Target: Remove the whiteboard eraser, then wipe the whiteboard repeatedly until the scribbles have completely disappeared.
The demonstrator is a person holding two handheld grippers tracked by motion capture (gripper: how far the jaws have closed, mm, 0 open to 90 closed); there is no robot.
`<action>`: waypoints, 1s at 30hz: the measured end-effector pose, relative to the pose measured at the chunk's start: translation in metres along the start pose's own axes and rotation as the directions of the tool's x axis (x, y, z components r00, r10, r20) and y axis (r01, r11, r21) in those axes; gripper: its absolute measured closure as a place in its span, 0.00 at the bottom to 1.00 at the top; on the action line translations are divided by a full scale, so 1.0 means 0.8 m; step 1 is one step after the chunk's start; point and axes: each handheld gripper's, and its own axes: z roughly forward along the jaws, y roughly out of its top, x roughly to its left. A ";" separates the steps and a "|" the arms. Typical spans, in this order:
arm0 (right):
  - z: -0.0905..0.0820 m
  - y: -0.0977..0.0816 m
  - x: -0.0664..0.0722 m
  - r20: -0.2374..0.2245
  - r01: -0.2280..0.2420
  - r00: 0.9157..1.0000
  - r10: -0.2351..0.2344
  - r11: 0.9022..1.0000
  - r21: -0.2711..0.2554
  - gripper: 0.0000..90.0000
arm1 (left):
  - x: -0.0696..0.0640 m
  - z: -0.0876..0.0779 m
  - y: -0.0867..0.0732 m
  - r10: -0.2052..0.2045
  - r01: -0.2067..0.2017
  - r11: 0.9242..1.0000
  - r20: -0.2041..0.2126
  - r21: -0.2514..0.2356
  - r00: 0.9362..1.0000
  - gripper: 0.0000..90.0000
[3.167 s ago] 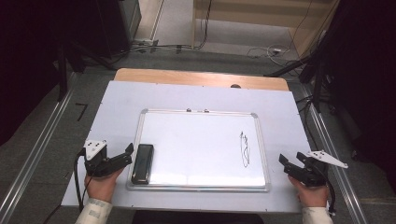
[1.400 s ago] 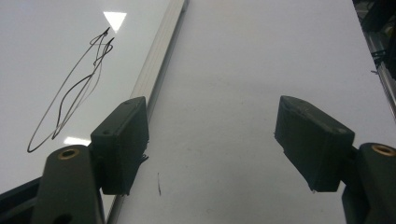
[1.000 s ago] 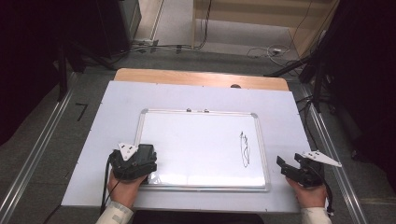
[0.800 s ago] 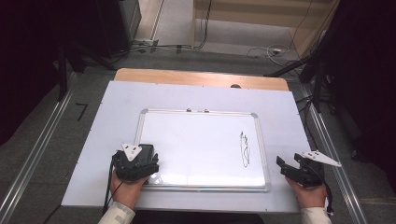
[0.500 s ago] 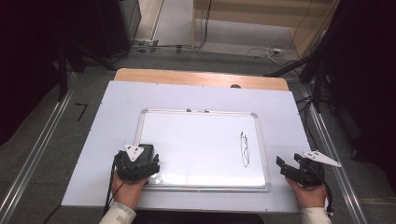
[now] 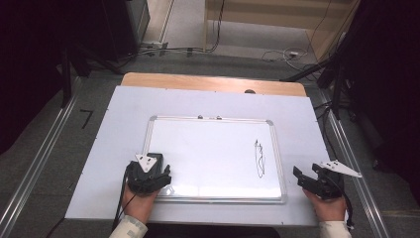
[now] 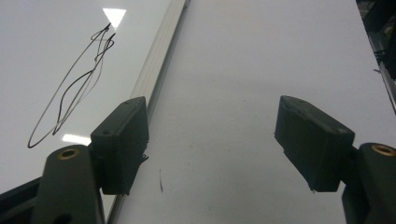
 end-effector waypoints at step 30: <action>0.000 0.001 -0.002 0.000 -0.005 1.000 0.005 1.000 -0.005 0.27 | -0.003 -0.002 0.008 0.034 -0.033 0.999 0.028 -0.043 0.999 0.45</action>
